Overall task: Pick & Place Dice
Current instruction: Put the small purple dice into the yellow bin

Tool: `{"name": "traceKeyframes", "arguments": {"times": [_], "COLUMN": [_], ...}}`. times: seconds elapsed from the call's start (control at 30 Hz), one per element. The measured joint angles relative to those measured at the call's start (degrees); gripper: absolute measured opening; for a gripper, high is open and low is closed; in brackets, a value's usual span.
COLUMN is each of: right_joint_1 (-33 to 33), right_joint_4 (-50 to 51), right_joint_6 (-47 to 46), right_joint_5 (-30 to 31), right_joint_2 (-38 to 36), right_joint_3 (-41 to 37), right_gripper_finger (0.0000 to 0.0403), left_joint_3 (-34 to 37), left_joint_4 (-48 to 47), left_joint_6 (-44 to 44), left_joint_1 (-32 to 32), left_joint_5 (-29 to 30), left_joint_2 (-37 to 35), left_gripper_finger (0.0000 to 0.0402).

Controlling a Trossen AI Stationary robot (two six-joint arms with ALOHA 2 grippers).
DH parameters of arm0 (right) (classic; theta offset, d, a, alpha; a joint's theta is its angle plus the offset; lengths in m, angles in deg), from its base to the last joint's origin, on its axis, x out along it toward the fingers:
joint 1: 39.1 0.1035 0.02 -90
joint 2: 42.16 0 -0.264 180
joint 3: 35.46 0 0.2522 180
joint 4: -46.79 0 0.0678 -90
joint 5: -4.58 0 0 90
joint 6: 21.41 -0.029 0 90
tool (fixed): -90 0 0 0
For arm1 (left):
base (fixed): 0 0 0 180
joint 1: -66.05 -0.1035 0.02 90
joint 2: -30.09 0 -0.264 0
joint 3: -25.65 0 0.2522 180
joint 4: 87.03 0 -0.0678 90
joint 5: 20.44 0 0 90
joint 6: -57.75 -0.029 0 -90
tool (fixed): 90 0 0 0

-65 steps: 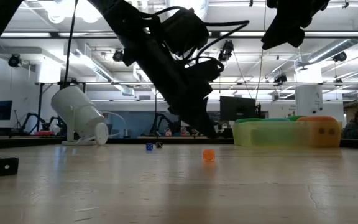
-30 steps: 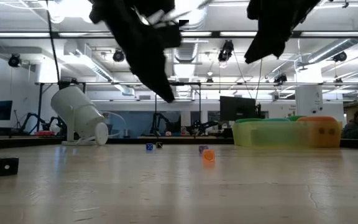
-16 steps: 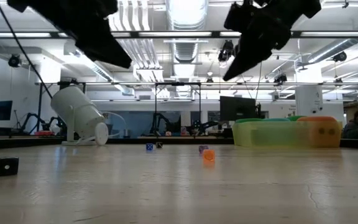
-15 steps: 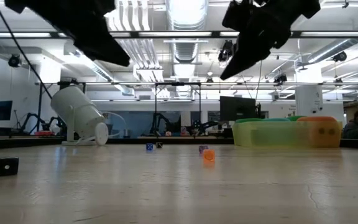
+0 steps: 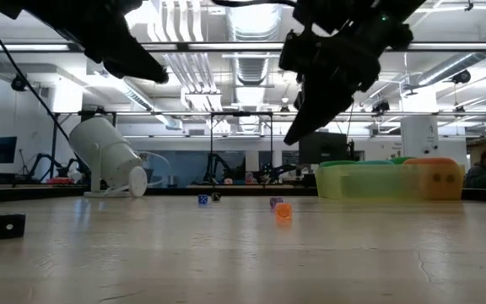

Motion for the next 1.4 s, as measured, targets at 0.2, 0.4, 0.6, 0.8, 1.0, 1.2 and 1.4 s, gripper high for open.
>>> {"name": "traceKeyframes", "arguments": {"times": [0.2, 0.4, 0.6, 0.8, 1.0, 1.2, 1.4], "right_joint_1": [-0.1, -0.1, -0.2, -1.7, -3.2, -3.2, -3.0], "right_joint_4": [0.2, 2.8, 3.0, 3.7, 3.1, 10.3, 19.2], "right_joint_6": [0.7, 0.8, 0.6, -10.9, -25.1, -30.9, -27.3], "right_joint_5": [-2.5, -4.6, -4.5, 2.8, 1.5, -0.2, -0.1], "right_joint_2": [4.6, 6.8, 7.0, 7.0, 8.7, 14.5, 21.1], "right_joint_3": [3.6, 6.3, 7.1, 6.7, 6.8, 12.2, 21.3], "right_gripper_finger": [0.0014, 0.0043, 0.01, 0.0151, 0.0168, 0.0165, 0.0152], "left_joint_3": [0.0, 0.0, 0.0, 0.0, 0.0, 0.0, 0.0], "left_joint_4": [0.2, 0.2, 0.3, 0.4, 0.4, 0.4, 0.4], "left_joint_6": [0.5, 0.5, 0.5, 0.7, 0.6, 0.6, 0.6], "left_joint_1": [0.0, 0.0, 0.0, 0.0, 0.0, 0.0, 0.0], "left_joint_5": [0.0, 0.0, -0.1, -0.3, -0.3, -0.3, -0.3], "left_joint_2": [0.0, 0.0, 0.0, 0.0, 0.0, 0.0, 0.0], "left_gripper_finger": [0.0182, 0.0182, 0.018, 0.018, 0.0178, 0.0177, 0.0178]}}
